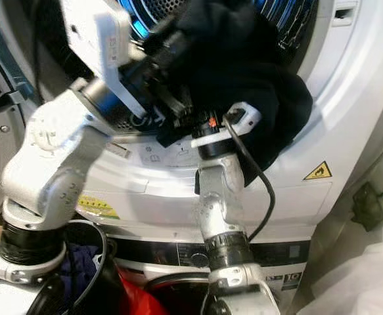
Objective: Clothes washing
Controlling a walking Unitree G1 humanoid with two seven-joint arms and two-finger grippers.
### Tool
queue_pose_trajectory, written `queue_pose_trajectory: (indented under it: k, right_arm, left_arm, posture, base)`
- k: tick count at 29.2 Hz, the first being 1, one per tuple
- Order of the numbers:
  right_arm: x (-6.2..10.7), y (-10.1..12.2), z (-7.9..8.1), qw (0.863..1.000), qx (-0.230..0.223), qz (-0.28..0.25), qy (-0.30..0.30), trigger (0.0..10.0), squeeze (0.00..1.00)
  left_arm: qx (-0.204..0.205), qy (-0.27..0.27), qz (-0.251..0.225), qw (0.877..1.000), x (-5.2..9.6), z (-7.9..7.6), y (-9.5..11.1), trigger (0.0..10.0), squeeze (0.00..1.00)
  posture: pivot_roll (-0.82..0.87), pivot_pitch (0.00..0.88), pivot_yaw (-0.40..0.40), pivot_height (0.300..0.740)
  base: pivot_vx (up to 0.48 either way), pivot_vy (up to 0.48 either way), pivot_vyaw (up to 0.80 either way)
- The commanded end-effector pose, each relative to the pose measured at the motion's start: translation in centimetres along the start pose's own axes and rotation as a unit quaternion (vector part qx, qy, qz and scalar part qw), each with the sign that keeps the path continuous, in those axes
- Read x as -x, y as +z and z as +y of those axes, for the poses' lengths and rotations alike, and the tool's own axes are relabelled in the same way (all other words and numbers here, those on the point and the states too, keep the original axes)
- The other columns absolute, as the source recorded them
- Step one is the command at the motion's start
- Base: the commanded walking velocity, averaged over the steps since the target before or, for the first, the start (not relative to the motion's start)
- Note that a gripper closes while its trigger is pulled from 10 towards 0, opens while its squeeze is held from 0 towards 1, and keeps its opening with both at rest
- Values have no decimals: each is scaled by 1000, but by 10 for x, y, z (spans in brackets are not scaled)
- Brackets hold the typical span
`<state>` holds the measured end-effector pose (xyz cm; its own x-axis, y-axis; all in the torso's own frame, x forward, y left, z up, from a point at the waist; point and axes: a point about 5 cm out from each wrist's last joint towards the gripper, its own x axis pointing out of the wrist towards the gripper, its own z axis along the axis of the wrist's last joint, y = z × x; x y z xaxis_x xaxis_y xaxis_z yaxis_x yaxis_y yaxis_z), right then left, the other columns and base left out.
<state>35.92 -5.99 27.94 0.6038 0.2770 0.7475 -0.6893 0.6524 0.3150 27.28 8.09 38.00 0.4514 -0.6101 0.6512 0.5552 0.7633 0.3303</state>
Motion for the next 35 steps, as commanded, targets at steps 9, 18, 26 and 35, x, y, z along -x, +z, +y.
queue_pose_trajectory:
  k: [9,18,26,35]
  right_arm:
    - [-17,-6,-8,995,-13,-19,-97,10000,0]
    - [-30,1,-8,993,-23,-51,-106,10000,0]
    - [-27,2,2,995,-55,-72,-46,10000,0]
    - [-4,2,7,993,-87,-83,4,10000,0]
  left_arm:
    - [-76,28,31,996,33,12,4,10000,0]
    - [-47,-22,78,996,70,-6,-5,10000,0]
    - [-29,25,156,987,110,-2,-34,10000,0]
    - [64,-80,246,964,141,-29,-48,10000,0]
  posture:
    - [154,0,187,740]
    - [155,0,186,740]
    - [162,0,172,740]
    - [150,0,163,740]
  base:
    - [0,0,0]
    - [0,0,0]
    - [0,0,0]
    - [0,0,0]
